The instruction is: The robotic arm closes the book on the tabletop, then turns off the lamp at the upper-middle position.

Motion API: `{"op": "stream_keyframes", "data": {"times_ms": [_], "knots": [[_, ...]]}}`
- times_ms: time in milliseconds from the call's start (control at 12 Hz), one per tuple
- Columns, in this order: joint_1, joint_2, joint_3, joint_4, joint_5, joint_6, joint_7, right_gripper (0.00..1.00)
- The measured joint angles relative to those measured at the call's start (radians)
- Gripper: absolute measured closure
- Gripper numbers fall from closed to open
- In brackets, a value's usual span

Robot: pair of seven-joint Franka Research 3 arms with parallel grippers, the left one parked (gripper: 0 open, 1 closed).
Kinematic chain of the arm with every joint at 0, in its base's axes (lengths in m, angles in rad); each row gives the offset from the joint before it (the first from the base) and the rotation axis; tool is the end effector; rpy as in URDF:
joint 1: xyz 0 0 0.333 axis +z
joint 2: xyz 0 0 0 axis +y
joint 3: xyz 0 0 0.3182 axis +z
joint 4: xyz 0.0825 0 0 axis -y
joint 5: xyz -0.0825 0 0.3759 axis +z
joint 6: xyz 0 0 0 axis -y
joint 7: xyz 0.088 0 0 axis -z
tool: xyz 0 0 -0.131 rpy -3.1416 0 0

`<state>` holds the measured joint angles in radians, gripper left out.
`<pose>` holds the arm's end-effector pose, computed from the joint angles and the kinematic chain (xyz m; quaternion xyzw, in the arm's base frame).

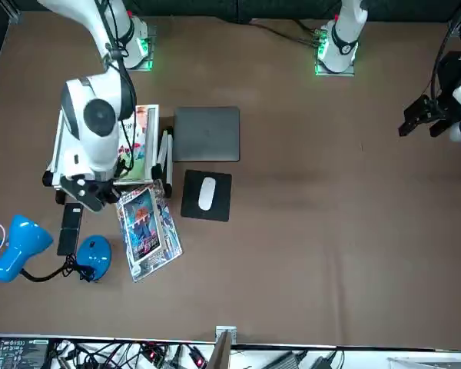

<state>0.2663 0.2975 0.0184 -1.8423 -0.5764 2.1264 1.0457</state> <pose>0.6101 0.1410 0.3565 0.9470 -0.2160 0.1420 0.1909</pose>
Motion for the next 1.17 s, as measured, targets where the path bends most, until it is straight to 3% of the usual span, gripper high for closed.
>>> {"op": "stream_keyframes", "data": {"times_ms": [417,1167], "knots": [[0.017,0.118,-0.001,0.058,-0.095,0.012,0.052,0.99],[-0.042,0.206,-0.018,0.063,-0.208,0.139,0.066,0.99]]}}
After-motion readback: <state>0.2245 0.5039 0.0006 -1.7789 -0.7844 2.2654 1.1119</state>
